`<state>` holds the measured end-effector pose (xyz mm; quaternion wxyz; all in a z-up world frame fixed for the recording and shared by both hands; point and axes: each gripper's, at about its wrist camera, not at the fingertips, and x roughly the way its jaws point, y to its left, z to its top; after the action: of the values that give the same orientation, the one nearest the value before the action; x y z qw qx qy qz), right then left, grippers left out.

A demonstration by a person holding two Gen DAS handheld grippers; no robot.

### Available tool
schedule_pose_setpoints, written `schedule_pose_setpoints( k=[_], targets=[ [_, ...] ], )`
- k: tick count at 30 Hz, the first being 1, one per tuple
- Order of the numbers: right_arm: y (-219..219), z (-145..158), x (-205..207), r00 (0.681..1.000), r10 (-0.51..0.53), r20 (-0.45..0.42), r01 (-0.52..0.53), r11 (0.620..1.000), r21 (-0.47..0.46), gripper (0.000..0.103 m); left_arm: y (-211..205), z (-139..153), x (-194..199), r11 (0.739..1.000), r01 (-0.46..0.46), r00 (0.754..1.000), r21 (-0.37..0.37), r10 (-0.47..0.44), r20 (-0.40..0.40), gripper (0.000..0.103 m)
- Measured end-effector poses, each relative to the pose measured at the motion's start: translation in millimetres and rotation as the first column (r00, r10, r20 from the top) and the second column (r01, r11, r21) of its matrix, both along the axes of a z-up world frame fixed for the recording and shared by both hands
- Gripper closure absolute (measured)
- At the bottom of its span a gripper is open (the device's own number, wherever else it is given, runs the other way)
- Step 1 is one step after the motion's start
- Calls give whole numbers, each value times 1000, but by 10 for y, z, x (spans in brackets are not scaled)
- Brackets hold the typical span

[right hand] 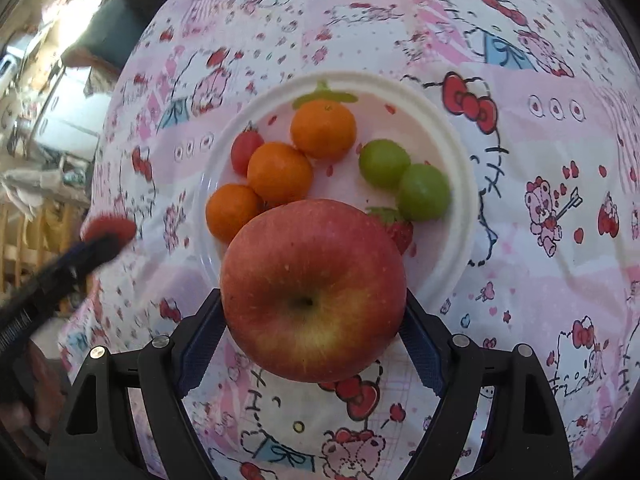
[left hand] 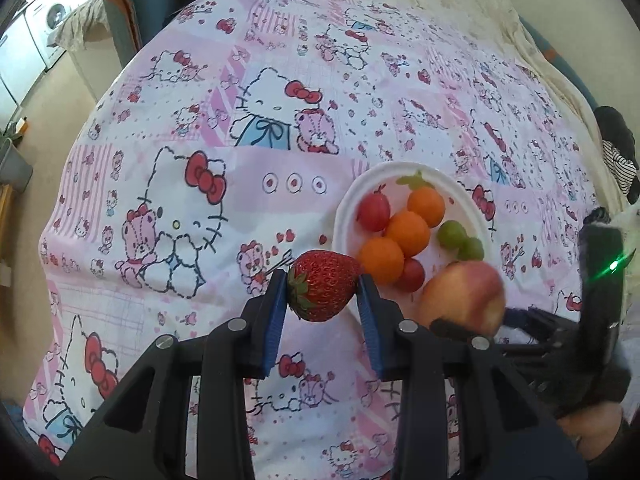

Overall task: Organize fruits
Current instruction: 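Lower the strawberry and apple onto the plate and open both grippers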

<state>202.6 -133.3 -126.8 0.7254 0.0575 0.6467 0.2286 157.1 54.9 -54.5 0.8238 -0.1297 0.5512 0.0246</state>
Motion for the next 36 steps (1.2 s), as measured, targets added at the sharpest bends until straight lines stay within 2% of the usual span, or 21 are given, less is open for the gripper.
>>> schedule_pose_setpoints(
  k=[4,8,9,10,11,17,22,25,27,29,30,33,36],
  targets=[
    [-14,-6,21,1000,-11,4,11,1000,5,17,-46,-2,7,1000,15,1000,15,-15,8,72],
    [-120,35,15,999,-22,-25,24,997,68,17,-29,-18,7,1000,9,1000,9,-9,4,72],
    [-159,75,12,999,-28,-23,30,994,105,14,-24,-22,12,1000,7,1000,4,-7,4,72],
    [-204,135,12,999,-40,-14,42,991,127,4,-26,-26,22,1000,8,1000,1,-8,4,72],
    [-270,217,14,998,-61,7,59,989,134,1,-36,-27,34,1000,9,1000,2,-9,4,72],
    [-720,532,45,976,-196,96,182,973,140,1,-173,-90,197,999,41,999,-15,-41,-4,72],
    [-981,510,97,961,-269,63,257,954,153,1,-335,-258,414,993,69,997,-91,-70,-14,72],
    [-1023,496,107,960,-277,46,266,950,162,1,-467,-315,505,990,88,996,-105,-90,-12,71],
    [-1037,528,110,960,-276,42,264,947,181,1,-543,-391,546,986,107,993,-131,-113,-41,71],
    [-1024,574,111,960,-274,54,260,947,188,1,-587,-412,541,988,111,992,-112,-116,-42,71],
    [-1032,591,107,960,-275,56,260,946,192,1,-600,-406,535,988,116,992,-100,-120,-40,68],
    [-1024,625,102,960,-272,60,255,945,203,1,-626,-345,508,988,136,990,-68,-137,-18,34],
    [-995,623,100,962,-267,62,250,948,197,1,-611,-243,482,990,139,990,-30,-138,22,28]
  ],
)
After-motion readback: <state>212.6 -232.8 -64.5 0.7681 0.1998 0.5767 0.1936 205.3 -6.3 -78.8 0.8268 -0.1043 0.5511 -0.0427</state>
